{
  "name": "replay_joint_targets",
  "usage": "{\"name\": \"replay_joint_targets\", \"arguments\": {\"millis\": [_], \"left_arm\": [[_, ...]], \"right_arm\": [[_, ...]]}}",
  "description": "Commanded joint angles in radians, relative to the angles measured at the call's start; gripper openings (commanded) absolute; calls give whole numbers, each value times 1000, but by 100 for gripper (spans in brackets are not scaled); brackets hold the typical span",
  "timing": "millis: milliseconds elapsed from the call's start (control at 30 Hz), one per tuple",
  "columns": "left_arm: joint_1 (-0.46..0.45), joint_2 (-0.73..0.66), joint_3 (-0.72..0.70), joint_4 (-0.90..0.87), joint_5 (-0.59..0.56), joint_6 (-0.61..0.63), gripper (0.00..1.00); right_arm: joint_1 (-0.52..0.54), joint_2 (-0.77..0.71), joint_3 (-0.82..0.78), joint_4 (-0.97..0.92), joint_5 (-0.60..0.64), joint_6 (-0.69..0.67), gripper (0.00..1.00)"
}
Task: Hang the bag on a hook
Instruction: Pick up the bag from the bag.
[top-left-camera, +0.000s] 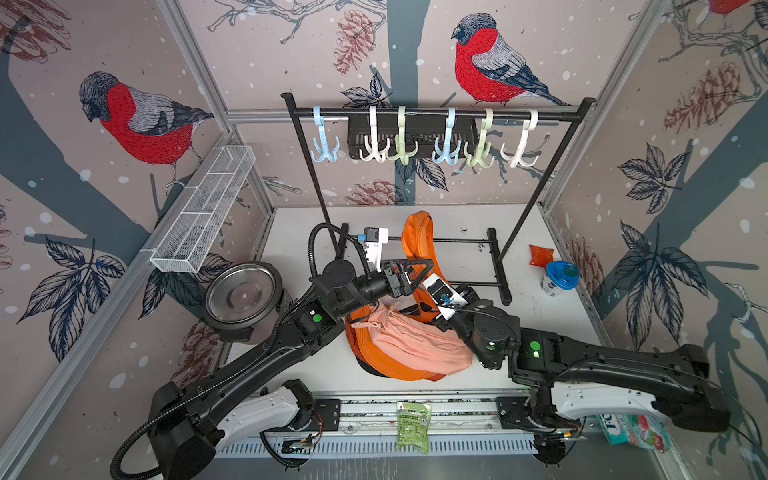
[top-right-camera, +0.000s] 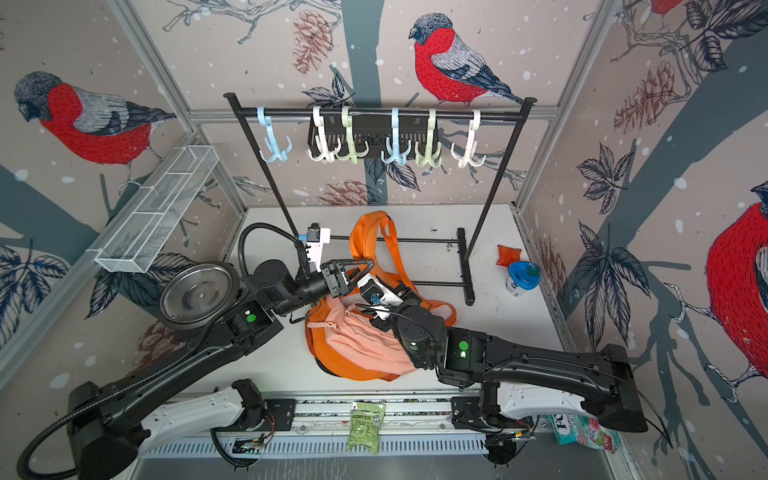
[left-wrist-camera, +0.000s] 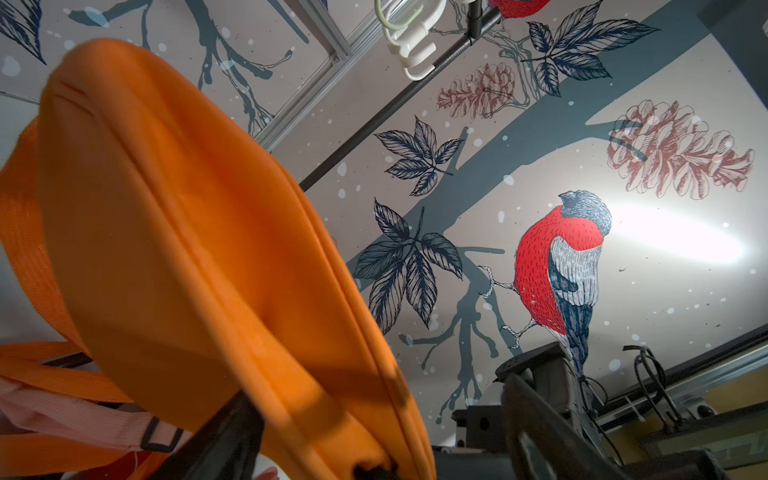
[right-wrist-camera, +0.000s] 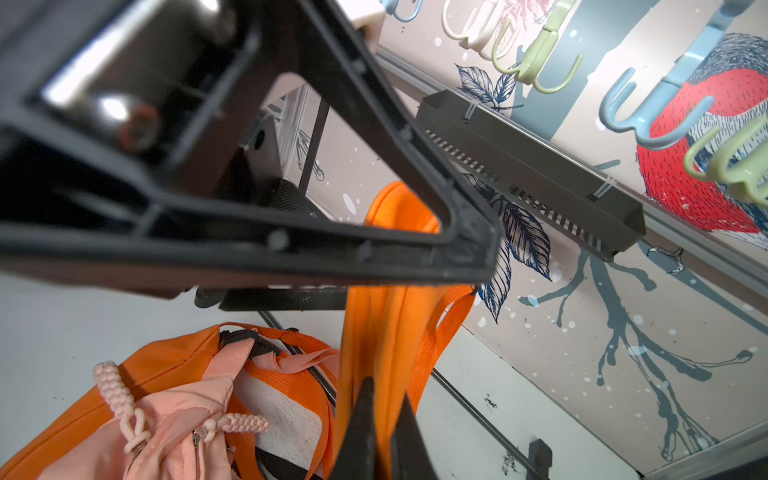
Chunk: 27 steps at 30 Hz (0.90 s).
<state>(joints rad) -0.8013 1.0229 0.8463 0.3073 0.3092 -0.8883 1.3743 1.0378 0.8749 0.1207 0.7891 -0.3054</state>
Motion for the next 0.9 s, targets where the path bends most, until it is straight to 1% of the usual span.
{"name": "replay_joint_targets", "arguments": {"millis": [0,100,133,200,233,267,300,333,367,400,433,467,500,533,567,633,700,767,800,867], "left_arm": [[-3,-1,16,-50,-41,33,80],[-3,1,28,-100,-79,58,73],[-3,2,32,-118,-94,64,69],[-3,-2,36,-145,-131,77,55],[-3,-3,34,-152,-143,82,46],[-3,-3,35,-157,-153,94,34],[-3,-3,41,-173,-164,104,24],[-3,0,46,-191,-171,117,19],[-2,2,56,-210,-174,140,14],[-2,4,63,-223,-169,162,12],[-2,5,68,-230,-159,184,11],[-1,5,69,-232,-143,202,9],[-1,5,71,-235,-131,217,8],[1,6,78,-245,-120,236,5],[2,4,84,-258,-115,254,2],[4,-3,89,-272,-106,285,0],[7,-17,88,-278,-101,308,0],[11,-35,85,-277,-91,332,0],[12,-42,84,-274,-84,342,0],[14,-57,83,-266,-69,360,0]], "right_arm": [[22,34,19,44,63,-83,1],[44,67,34,22,77,-111,1],[51,76,39,11,77,-115,1],[64,93,50,-13,84,-116,1],[68,98,55,-24,86,-113,1],[72,101,61,-36,85,-107,1],[77,101,67,-46,83,-101,4],[80,99,69,-54,84,-91,8],[84,94,78,-70,81,-67,15],[84,87,92,-105,63,-25,35],[68,74,118,-162,-5,37,65],[39,54,142,-221,-107,99,74],[12,30,150,-244,-187,143,77],[-17,-8,142,-236,-263,176,82],[-44,-50,115,-205,-318,200,84],[-83,-135,58,-141,-371,226,89],[-140,-210,19,-109,-385,280,92],[-253,-263,-4,-119,-403,364,96],[-315,-275,-12,-135,-436,398,96],[-485,-290,-44,-159,-543,483,96]]}}
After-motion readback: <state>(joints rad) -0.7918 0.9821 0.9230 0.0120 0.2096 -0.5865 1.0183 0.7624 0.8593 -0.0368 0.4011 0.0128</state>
